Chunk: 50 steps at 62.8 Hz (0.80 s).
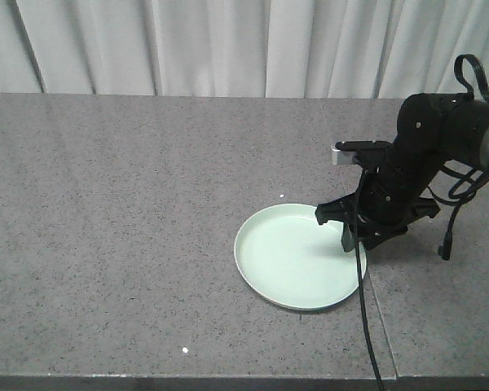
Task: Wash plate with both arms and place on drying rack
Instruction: 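Lower the open right gripper onto the plate rim nearest the robot's right side, then close the right gripper on the plate rim and lift the plate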
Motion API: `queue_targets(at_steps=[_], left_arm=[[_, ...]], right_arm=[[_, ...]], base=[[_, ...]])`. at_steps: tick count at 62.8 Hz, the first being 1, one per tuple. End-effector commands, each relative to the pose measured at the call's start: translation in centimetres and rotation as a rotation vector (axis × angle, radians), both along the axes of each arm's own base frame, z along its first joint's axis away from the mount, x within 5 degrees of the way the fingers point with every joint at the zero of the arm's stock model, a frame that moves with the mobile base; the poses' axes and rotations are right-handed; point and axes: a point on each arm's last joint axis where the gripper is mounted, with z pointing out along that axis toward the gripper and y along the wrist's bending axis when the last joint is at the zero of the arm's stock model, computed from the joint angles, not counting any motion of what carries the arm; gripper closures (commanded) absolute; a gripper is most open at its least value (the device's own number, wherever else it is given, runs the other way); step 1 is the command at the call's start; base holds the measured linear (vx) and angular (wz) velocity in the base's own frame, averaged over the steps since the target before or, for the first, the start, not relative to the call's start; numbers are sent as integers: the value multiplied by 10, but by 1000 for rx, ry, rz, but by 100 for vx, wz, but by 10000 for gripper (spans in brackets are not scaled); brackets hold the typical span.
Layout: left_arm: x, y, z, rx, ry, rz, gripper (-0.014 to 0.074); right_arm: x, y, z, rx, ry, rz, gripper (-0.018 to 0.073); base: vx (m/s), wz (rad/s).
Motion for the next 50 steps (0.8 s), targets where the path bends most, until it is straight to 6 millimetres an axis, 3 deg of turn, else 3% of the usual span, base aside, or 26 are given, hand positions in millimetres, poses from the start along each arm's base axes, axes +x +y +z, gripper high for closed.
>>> queue_targets(at_steps=[1,10,19,38,50], left_arm=[[-1,0,2,-18,-70,0,602],[-1,0,2,-18,-70,0,602],[-1,0,2,-18,-70,0,602],[-1,0,2,-18,-70,0,602],[-1,0,2,-18,-70,0,602]], right_arm=[[1,-1,27,13,-100,19,361],[1,-1,27,11,-105,25,431],[2,-2,27,6,-107,25,572],[3,-6,27,-38,-130,14,568],[0,-7,47,-19,-222,7,568]], base=[[0,0],[0,0],[0,0],[0,0],[0,0]])
